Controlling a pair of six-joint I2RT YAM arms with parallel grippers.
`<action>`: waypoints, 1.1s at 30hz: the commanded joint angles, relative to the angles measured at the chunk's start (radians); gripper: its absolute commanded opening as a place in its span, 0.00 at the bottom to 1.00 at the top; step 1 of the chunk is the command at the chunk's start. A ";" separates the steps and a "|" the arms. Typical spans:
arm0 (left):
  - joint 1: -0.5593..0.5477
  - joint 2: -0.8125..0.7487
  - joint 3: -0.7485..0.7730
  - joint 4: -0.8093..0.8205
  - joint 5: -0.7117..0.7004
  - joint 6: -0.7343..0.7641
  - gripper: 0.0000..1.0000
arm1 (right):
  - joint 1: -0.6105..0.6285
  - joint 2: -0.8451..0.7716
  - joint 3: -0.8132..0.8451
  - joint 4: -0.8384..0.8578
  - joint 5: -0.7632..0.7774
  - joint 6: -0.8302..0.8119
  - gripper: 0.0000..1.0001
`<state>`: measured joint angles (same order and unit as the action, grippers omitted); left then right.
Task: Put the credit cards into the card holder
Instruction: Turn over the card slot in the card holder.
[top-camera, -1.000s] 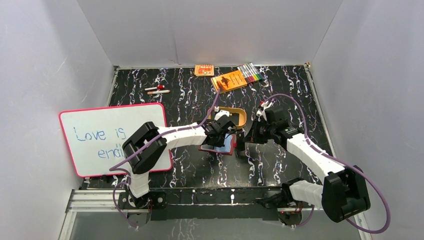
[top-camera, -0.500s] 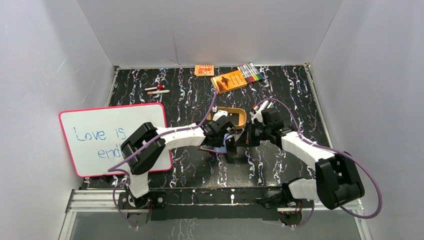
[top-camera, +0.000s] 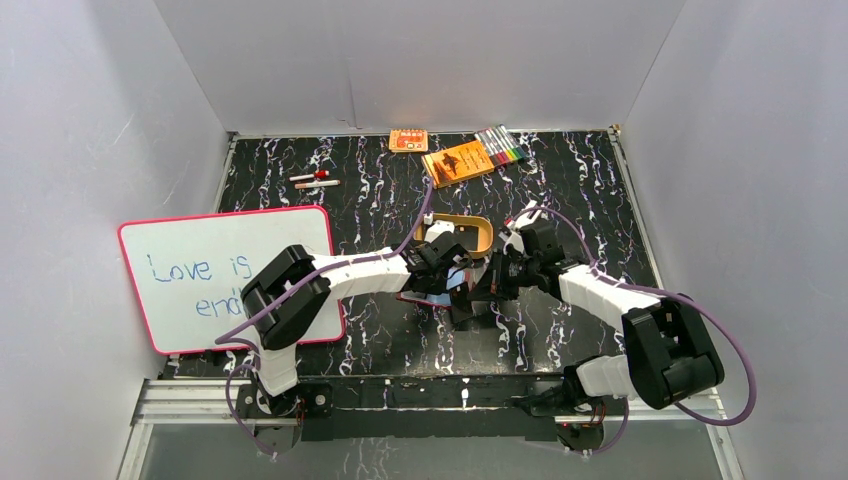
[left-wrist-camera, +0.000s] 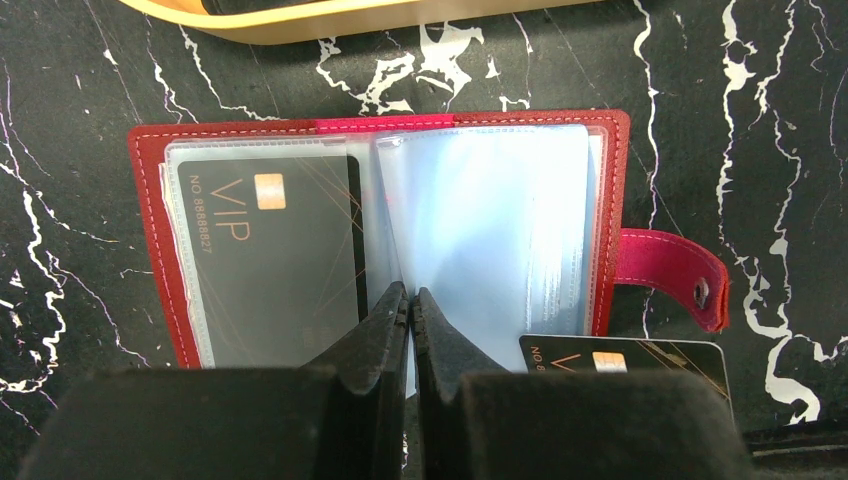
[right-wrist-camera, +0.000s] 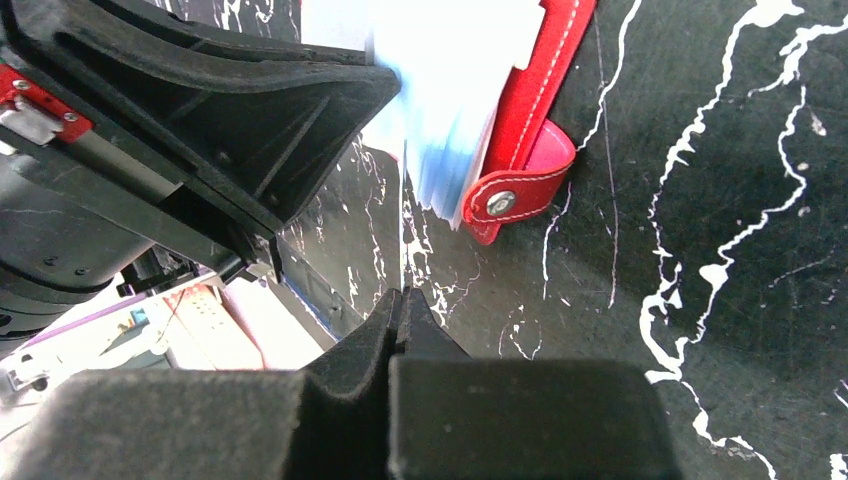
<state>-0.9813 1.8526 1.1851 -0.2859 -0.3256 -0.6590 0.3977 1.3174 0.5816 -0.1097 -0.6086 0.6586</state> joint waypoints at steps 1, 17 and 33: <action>0.001 -0.041 -0.026 -0.048 -0.030 -0.001 0.02 | -0.001 -0.025 -0.017 0.050 0.007 0.033 0.00; 0.000 -0.050 -0.035 -0.048 -0.034 -0.008 0.01 | 0.000 -0.048 -0.059 0.100 -0.001 0.079 0.00; 0.000 -0.082 -0.025 -0.051 -0.018 -0.017 0.17 | 0.002 0.066 -0.042 0.216 -0.066 0.100 0.00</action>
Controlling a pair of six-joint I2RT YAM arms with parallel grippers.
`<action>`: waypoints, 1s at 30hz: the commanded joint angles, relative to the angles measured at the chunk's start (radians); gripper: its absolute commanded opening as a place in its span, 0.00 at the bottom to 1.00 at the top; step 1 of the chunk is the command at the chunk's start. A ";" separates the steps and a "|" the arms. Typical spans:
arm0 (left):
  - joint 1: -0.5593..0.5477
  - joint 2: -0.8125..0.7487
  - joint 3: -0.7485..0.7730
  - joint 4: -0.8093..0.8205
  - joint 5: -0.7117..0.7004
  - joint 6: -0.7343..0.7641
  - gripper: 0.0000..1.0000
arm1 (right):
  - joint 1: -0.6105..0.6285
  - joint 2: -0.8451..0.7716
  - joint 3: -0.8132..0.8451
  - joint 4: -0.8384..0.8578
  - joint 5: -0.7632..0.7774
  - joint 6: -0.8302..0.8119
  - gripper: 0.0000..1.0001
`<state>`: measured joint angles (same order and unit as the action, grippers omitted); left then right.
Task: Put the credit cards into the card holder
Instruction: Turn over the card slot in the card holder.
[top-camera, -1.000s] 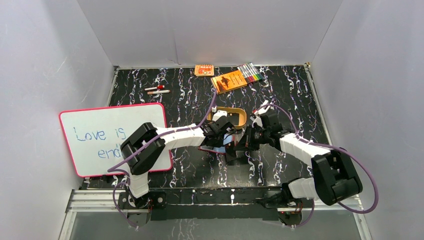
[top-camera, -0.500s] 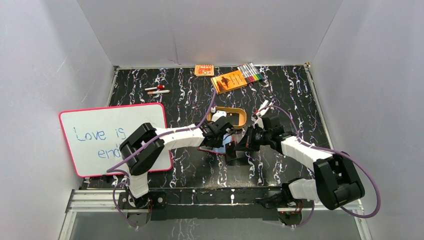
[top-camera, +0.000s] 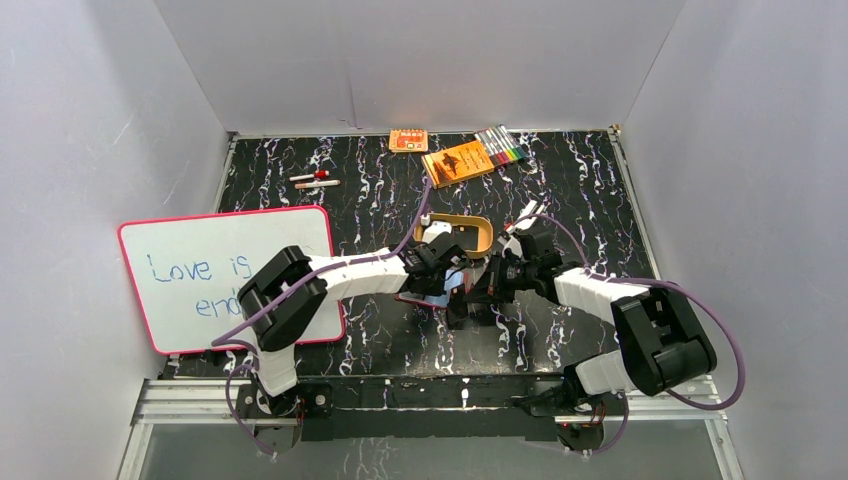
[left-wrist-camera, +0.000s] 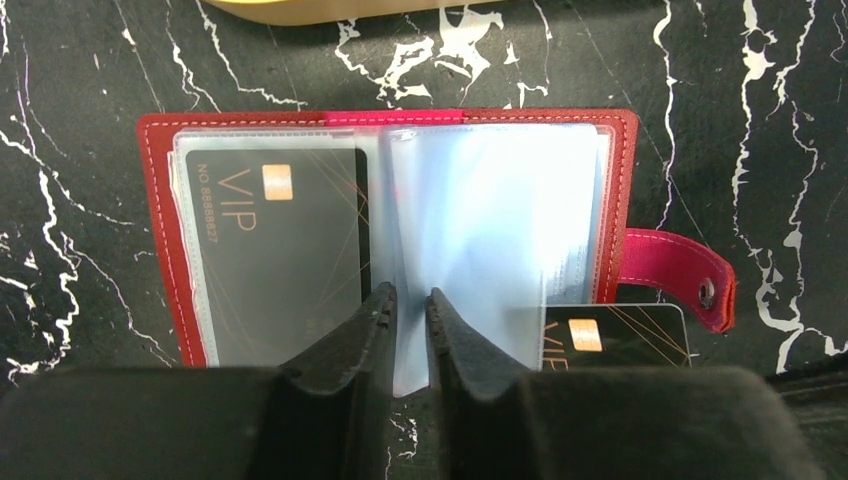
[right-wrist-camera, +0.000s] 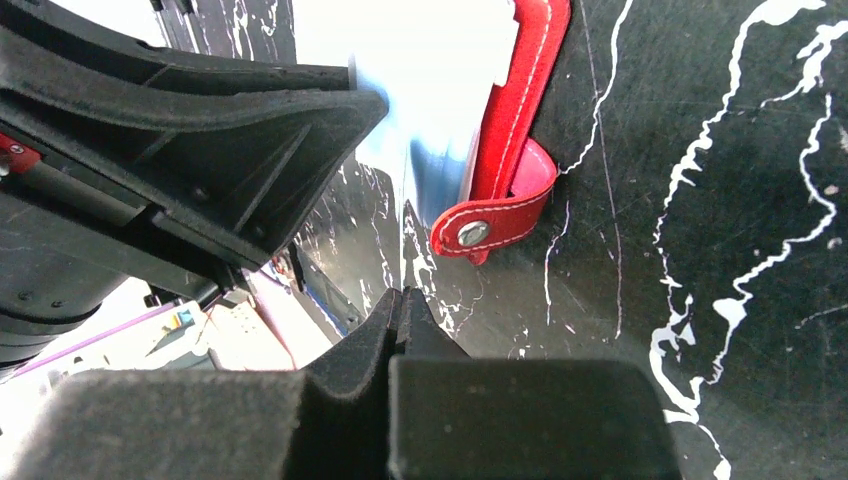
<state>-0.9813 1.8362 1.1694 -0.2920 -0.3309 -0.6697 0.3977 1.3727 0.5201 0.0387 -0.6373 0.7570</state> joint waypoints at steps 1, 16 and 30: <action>0.000 -0.073 -0.008 -0.047 -0.013 -0.006 0.21 | 0.002 0.015 0.020 0.069 -0.038 0.000 0.00; 0.001 -0.192 0.043 -0.091 -0.021 -0.011 0.54 | 0.022 0.046 0.072 0.112 -0.039 0.002 0.00; 0.087 -0.267 -0.064 -0.114 -0.046 -0.046 0.56 | 0.097 0.183 0.159 0.152 0.029 0.027 0.00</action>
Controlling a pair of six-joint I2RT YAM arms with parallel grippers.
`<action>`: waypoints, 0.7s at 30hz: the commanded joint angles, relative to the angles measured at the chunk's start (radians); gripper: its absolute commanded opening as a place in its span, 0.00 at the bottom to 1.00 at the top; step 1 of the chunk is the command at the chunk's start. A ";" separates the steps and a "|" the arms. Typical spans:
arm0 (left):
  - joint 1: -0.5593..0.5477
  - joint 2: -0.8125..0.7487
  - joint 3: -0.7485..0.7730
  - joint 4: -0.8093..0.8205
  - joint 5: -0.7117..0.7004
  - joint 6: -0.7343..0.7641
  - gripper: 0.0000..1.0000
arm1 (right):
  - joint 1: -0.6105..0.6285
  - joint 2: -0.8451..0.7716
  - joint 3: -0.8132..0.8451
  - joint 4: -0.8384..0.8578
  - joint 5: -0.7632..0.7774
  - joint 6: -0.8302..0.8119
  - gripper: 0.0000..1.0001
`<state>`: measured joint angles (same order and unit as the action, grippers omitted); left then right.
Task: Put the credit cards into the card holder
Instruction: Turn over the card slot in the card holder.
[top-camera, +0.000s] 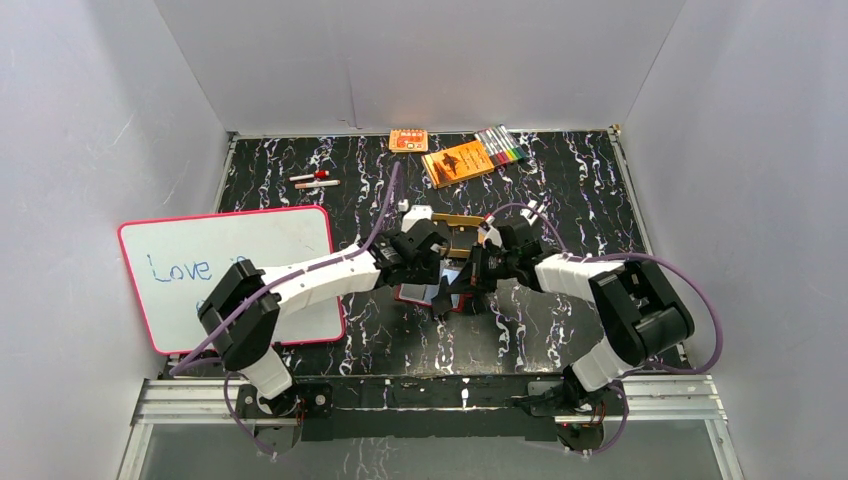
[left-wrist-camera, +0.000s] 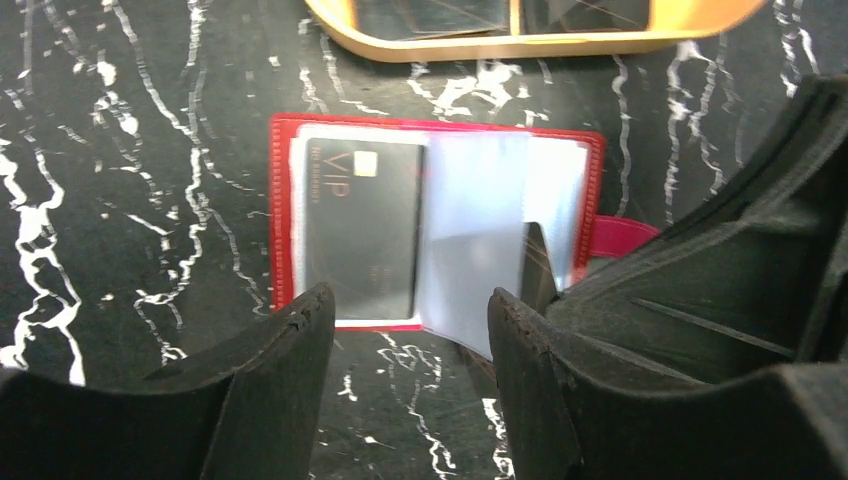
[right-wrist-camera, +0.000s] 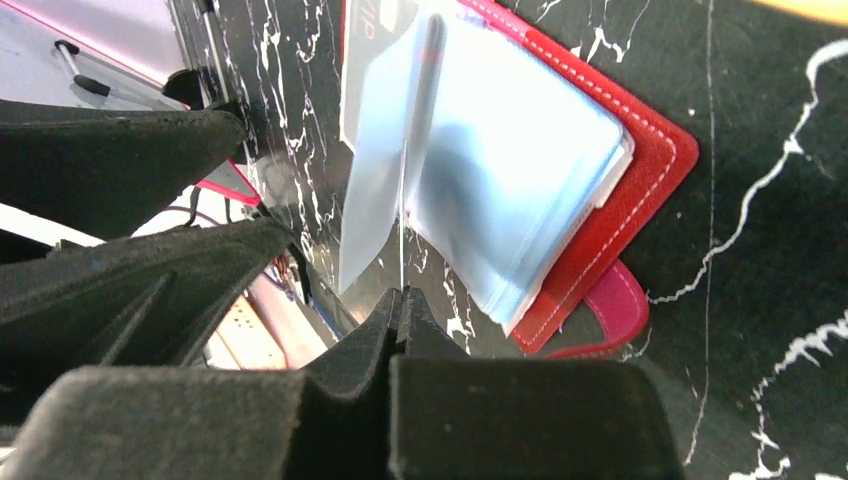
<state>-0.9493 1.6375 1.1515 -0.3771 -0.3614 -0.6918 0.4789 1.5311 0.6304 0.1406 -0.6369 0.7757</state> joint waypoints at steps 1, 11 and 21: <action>0.074 -0.074 -0.063 -0.026 -0.001 -0.031 0.56 | 0.022 0.032 0.056 0.050 0.040 0.008 0.00; 0.205 -0.095 -0.185 0.029 0.118 -0.068 0.55 | 0.070 0.073 0.111 0.064 0.093 0.005 0.00; 0.209 -0.027 -0.196 0.039 0.174 -0.068 0.36 | 0.073 0.020 0.090 -0.034 0.166 -0.047 0.00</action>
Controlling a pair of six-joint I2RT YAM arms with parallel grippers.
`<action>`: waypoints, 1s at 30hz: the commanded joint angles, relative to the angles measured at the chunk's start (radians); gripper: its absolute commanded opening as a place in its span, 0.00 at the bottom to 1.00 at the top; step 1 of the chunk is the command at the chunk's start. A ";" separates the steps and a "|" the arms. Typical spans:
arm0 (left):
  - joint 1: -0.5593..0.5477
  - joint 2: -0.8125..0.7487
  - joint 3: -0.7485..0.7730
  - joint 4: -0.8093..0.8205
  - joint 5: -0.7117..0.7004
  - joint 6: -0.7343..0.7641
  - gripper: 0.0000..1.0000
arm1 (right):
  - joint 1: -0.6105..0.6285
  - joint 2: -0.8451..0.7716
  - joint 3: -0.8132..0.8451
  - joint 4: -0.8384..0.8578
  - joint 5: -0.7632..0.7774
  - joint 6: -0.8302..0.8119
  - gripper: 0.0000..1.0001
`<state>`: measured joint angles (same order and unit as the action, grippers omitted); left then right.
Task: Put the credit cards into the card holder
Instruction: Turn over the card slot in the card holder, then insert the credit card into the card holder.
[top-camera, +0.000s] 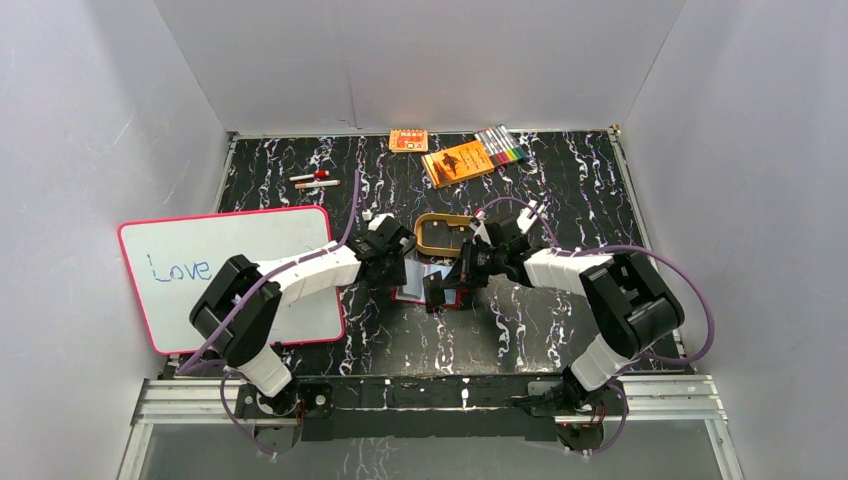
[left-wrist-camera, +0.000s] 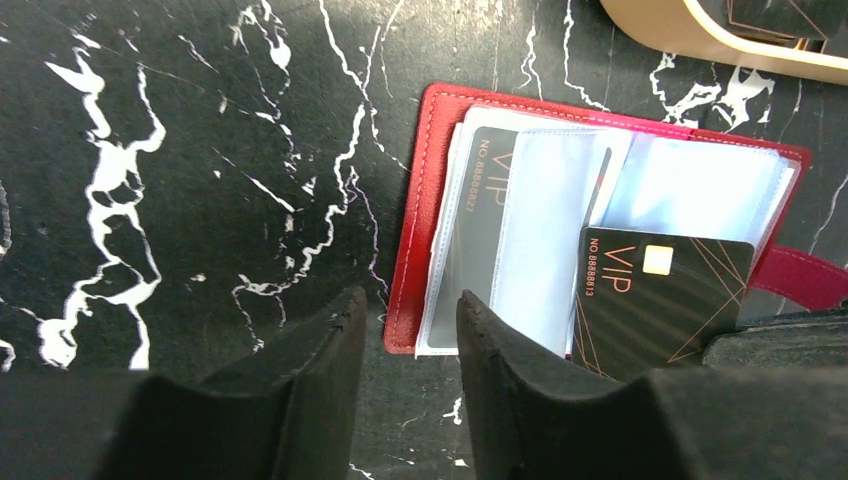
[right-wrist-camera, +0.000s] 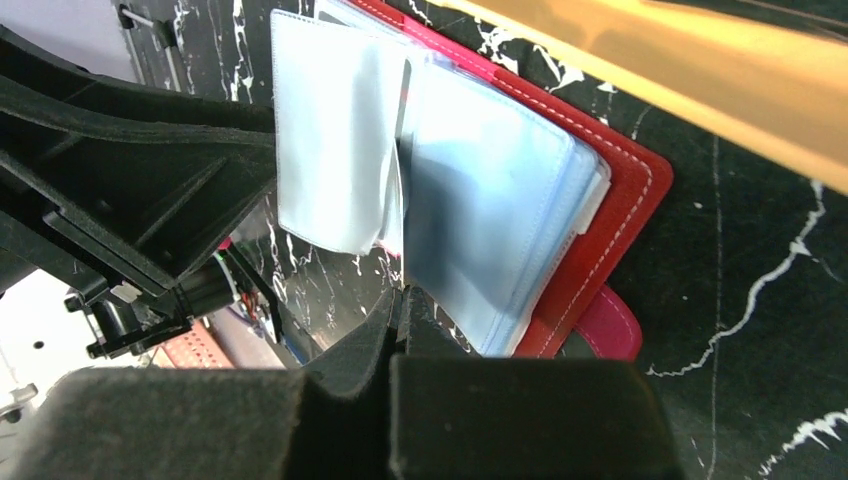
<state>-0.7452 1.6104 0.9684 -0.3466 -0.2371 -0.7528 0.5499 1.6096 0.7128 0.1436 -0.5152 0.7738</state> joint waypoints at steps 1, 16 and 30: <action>0.004 -0.006 -0.024 0.019 0.066 -0.009 0.32 | 0.002 -0.067 0.001 -0.046 0.048 -0.052 0.00; 0.003 -0.147 -0.085 0.020 0.103 -0.054 0.17 | -0.008 -0.186 -0.014 -0.115 0.108 -0.094 0.00; 0.003 -0.192 -0.020 0.022 0.069 0.014 0.16 | -0.006 -0.100 0.008 0.067 0.068 0.015 0.00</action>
<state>-0.7441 1.4139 0.9337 -0.3435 -0.1688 -0.7700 0.5453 1.4761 0.6910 0.1112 -0.4332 0.7509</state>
